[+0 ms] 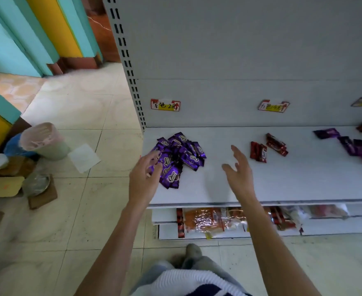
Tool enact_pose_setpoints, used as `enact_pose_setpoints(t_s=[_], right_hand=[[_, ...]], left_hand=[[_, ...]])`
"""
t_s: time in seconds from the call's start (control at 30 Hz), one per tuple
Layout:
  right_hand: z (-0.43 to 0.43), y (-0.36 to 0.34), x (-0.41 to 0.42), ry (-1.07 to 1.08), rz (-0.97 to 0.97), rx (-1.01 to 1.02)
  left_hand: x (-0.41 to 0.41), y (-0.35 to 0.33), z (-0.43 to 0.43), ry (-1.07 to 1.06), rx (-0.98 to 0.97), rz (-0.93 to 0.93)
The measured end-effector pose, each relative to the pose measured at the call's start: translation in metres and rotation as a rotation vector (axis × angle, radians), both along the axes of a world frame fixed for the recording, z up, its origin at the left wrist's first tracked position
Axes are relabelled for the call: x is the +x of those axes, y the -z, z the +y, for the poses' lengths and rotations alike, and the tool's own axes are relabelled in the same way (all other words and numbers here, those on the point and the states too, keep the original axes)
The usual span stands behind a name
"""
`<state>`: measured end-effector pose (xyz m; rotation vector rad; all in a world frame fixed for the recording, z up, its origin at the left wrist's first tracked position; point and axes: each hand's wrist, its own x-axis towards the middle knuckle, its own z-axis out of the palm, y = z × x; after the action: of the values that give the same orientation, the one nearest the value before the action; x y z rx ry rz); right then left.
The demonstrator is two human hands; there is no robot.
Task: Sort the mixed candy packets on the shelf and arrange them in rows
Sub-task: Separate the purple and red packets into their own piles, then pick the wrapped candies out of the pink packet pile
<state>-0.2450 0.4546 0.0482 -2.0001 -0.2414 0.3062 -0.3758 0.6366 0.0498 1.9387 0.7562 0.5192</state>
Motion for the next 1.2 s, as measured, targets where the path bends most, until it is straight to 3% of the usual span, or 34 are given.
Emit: enact_pose_setpoints(t_s=[0.23, 0.47, 0.9, 1.2], right_hand=[[-0.106, -0.047, -0.060, 0.268, -0.068, 0.191], [-0.202, -0.052, -0.126, 0.612, -0.099, 0.218], [-0.408, -0.040, -0.105, 0.909, -0.125, 0.209], [-0.498, -0.024, -0.043, 0.987, -0.082, 0.265]], left_hand=[[0.017, -0.059, -0.041, 0.204, -0.228, -0.207], [0.027, -0.048, -0.129, 0.514, -0.218, -0.091], [0.118, -0.031, -0.364, 0.850, -0.281, -0.065], [0.183, -0.019, -0.454, 0.912, -0.278, 0.043]])
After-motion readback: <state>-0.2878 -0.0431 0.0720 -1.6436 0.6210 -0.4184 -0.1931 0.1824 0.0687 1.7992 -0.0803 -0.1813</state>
